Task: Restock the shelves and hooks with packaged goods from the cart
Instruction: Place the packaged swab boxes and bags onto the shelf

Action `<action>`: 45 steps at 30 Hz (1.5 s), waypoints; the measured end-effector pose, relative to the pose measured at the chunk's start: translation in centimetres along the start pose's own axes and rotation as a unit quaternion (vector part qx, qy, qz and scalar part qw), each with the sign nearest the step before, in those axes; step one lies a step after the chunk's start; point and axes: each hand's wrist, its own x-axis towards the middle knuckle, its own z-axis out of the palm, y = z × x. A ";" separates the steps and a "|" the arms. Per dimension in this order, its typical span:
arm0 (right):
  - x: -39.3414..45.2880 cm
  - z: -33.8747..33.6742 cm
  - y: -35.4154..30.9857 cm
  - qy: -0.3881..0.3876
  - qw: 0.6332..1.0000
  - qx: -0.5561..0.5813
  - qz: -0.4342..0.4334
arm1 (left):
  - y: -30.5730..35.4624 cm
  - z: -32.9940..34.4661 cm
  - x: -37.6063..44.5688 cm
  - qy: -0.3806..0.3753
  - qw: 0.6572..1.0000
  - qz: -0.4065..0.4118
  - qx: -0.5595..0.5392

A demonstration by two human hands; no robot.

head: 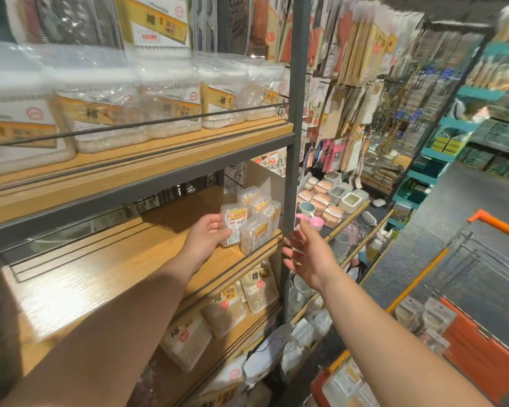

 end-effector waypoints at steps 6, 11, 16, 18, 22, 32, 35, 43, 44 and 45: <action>1.1 -3.0 1.4 0.023 0.999 -0.024 0.020 | -0.8 0.9 1.7 -0.065 0.998 -0.012 -0.006; 1.6 -3.6 1.7 0.014 0.998 -0.048 0.049 | -1.8 1.0 2.2 -0.133 0.990 -0.032 0.023; 0.3 -4.4 2.0 -0.017 0.996 -0.067 0.056 | 0.4 2.0 -0.4 -0.084 0.995 -0.025 0.041; -0.4 -5.6 2.3 -0.030 0.995 -0.073 0.057 | 2.0 2.8 -2.3 -0.005 0.998 0.010 0.066; -2.8 -9.5 2.5 -0.047 0.996 -0.056 0.060 | 5.2 6.0 -7.5 0.094 0.961 0.181 0.189; -12.0 -26.2 5.0 0.044 0.992 -0.056 0.106 | 2.5 25.6 -20.0 -0.166 0.976 0.073 0.120; -13.8 -31.4 7.3 0.076 0.989 -0.026 0.123 | -0.3 30.4 -23.2 -0.256 0.965 0.004 0.053; -16.9 -41.3 13.5 0.208 0.955 0.014 0.213 | -8.1 36.6 -25.3 -0.355 0.913 -0.176 0.095; -17.0 -41.8 14.3 0.211 0.952 0.009 0.223 | -9.1 36.9 -25.3 -0.364 0.905 -0.194 0.104; -17.0 -42.2 15.2 0.213 0.949 -0.001 0.234 | -9.9 37.2 -25.4 -0.371 0.897 -0.211 0.116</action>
